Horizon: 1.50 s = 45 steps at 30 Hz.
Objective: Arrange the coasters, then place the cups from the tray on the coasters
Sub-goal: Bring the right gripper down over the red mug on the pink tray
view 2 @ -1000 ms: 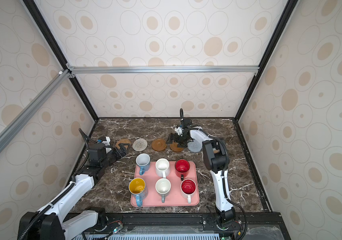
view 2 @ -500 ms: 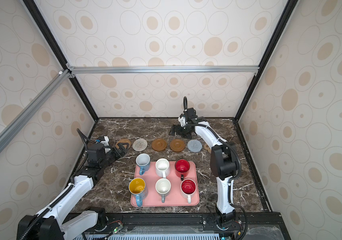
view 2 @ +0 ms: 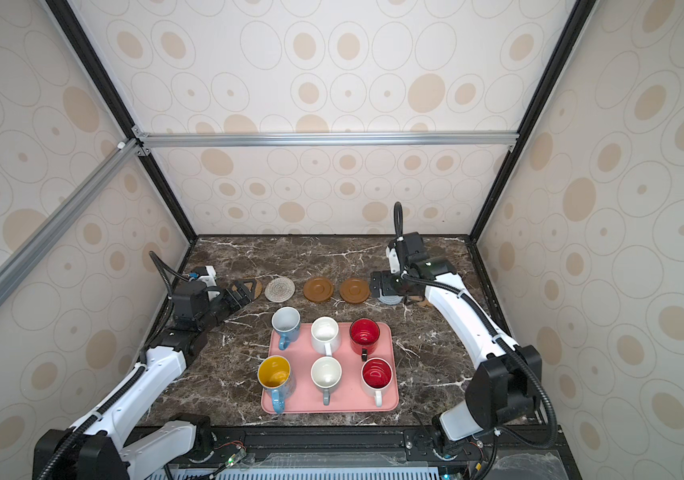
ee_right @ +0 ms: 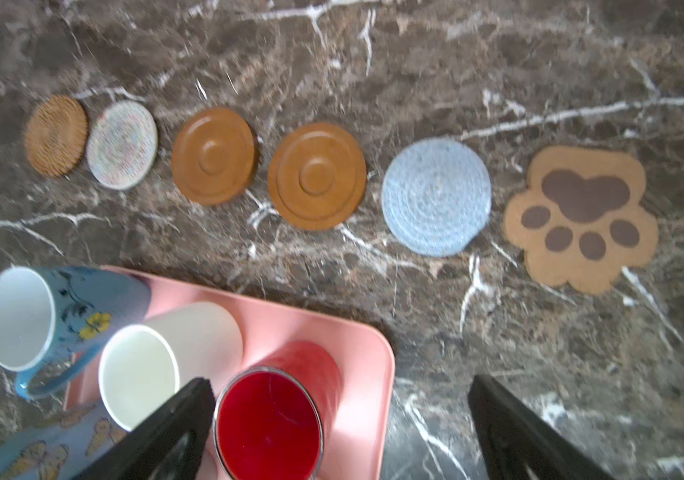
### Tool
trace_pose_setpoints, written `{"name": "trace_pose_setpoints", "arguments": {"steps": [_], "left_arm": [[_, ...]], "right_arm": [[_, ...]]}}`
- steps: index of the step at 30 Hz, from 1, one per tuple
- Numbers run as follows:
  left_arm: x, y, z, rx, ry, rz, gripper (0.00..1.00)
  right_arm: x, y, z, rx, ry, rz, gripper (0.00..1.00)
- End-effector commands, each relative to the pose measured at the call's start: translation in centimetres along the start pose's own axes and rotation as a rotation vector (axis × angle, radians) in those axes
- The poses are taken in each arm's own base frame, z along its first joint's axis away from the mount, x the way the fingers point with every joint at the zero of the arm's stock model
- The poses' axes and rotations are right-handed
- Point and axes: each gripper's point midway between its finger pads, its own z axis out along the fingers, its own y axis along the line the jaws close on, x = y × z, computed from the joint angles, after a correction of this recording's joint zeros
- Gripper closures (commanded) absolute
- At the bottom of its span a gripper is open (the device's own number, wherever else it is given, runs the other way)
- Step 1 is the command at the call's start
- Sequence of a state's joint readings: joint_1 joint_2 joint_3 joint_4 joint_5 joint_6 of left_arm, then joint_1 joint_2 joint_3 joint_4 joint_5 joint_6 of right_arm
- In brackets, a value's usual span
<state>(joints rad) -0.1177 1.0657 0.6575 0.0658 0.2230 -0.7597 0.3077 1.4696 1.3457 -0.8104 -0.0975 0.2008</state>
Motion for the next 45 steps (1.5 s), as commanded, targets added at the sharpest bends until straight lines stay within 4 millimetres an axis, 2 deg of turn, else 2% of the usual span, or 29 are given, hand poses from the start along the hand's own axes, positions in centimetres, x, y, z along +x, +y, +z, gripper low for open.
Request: {"name": "trace_pose_setpoints", "arguments": {"steps": [1,8,12,18,30,45], "left_arm": [[-2.0,-1.4,0.0,0.019,-0.027,0.046,0.0],[-2.1,-3.4,0.7,0.008,0.036,0.195,0.0],[-1.3,-4.9,1.2,-0.022,0.09,0.299,0.0],[-0.5,-6.6,1.7,-0.009,0.094,0.32,0.0],[0.0,-7.9,1.3,0.012,0.097,0.322,0.0],[0.5,-7.7,1.0,0.011,0.094,0.304,0.0]], "right_arm": [[3.7,-0.9,-1.3,0.047,0.08,-0.034,0.0],[8.8,0.2,-1.1,-0.007,0.192,0.002,0.04],[11.0,0.8,-1.0,0.003,0.237,-0.005,0.05],[13.7,2.1,0.0,0.012,0.289,0.0,0.07],[14.9,4.5,2.7,0.059,0.332,-0.047,0.11],[15.6,4.8,5.1,0.126,0.361,-0.06,0.23]]}}
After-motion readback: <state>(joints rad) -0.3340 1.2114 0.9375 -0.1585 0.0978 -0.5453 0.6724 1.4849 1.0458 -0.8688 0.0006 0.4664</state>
